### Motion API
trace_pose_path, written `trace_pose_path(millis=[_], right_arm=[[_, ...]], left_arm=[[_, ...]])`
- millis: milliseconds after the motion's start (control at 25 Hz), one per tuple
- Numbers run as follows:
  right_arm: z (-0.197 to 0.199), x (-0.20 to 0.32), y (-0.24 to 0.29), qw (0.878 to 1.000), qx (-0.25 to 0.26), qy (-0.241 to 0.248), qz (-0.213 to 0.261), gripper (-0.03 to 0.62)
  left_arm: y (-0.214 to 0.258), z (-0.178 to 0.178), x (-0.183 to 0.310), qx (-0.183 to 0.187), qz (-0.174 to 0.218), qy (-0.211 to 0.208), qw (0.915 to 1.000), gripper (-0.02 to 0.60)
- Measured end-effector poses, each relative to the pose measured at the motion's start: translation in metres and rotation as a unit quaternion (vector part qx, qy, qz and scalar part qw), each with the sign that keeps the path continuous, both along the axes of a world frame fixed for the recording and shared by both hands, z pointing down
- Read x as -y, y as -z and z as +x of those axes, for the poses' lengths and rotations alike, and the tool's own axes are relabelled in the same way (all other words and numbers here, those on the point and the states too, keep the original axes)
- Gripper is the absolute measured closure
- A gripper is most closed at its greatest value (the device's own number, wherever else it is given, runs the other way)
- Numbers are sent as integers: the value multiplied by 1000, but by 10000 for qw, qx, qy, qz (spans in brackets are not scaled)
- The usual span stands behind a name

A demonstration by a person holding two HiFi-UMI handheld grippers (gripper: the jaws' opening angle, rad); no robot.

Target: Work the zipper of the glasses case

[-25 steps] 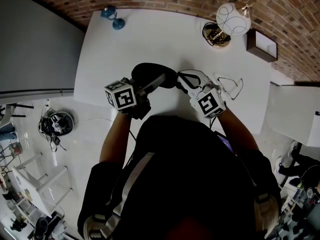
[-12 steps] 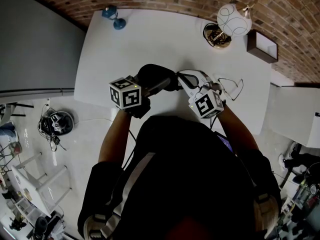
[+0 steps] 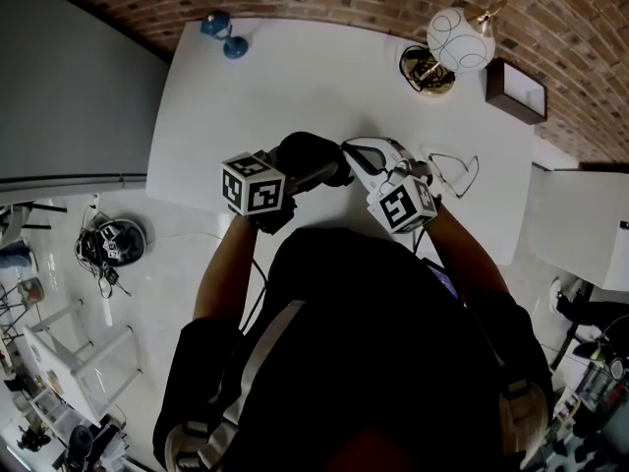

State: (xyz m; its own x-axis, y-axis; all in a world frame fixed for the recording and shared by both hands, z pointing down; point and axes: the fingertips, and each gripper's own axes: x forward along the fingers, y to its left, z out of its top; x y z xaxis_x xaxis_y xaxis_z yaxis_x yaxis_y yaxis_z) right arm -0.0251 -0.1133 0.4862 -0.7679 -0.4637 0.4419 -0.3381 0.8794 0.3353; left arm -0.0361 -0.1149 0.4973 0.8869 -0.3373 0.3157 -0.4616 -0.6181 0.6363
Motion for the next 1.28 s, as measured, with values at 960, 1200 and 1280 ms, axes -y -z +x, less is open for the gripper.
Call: trace_pose_path(millis=[960, 1200, 1280], right_arm=[[-15, 1, 15, 9997, 214, 69, -2, 588], [-15, -1, 16, 9997, 181, 126, 40, 588], [-16, -2, 17, 9997, 185, 156, 40, 588]], left_arm=[[-27, 13, -16, 1219, 294, -1162, 9853, 330], [-29, 14, -20, 1315, 243, -1281, 9827, 328], [-32, 14, -24, 1354, 183, -1369, 9811, 328]])
